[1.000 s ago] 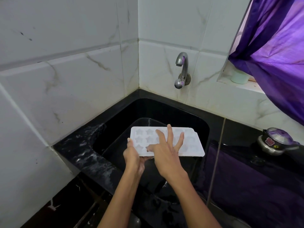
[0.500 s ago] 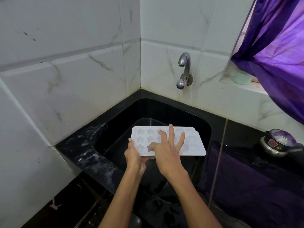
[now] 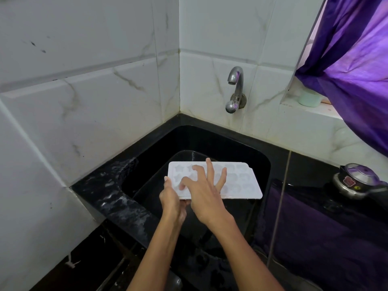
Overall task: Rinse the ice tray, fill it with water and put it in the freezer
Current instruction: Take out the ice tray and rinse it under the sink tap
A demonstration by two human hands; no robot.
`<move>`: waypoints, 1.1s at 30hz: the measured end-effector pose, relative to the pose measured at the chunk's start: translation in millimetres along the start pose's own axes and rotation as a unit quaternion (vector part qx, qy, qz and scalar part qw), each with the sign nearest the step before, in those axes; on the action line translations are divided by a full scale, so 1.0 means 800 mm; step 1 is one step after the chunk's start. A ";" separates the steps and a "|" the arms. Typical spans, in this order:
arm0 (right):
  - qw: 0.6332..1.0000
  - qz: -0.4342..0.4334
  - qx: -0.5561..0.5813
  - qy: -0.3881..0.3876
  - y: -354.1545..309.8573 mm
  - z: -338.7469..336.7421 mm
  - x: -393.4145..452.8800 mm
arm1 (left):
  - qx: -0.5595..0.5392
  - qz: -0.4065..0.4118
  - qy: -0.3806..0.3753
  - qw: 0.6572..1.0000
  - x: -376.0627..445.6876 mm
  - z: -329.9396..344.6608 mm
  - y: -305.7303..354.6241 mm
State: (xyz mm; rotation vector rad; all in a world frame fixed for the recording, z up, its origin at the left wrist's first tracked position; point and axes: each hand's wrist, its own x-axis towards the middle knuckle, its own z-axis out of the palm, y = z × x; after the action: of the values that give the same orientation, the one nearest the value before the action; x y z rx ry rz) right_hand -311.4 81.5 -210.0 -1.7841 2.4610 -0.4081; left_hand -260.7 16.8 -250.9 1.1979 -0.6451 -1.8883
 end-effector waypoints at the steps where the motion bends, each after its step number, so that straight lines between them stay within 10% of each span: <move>1: 1.000 -0.006 -0.004 -0.006 -0.002 0.001 0.002 | 0.002 -0.002 0.000 1.000 0.001 0.000 0.000; 18: 1.000 0.000 0.005 -0.026 0.007 0.019 0.015 | 0.014 0.001 -0.006 1.000 0.001 0.001 -0.003; 23: 0.979 0.129 0.138 0.080 0.054 -0.010 0.025 | 0.004 0.009 -0.027 1.000 0.004 0.001 0.003; 27: 0.926 0.296 0.108 0.210 0.119 -0.005 0.024 | 0.000 0.001 -0.042 0.999 0.014 -0.008 0.005; 33: 0.739 0.443 0.499 0.087 0.162 0.024 0.004 | -0.006 -0.021 -0.053 0.998 0.028 -0.009 0.002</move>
State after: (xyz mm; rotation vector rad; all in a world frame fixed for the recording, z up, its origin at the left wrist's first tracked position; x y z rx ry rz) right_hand -428.0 113.0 -261.3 -0.1169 2.0834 -1.4086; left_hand -259.3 -2.5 -263.8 1.1180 -0.6687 -1.9979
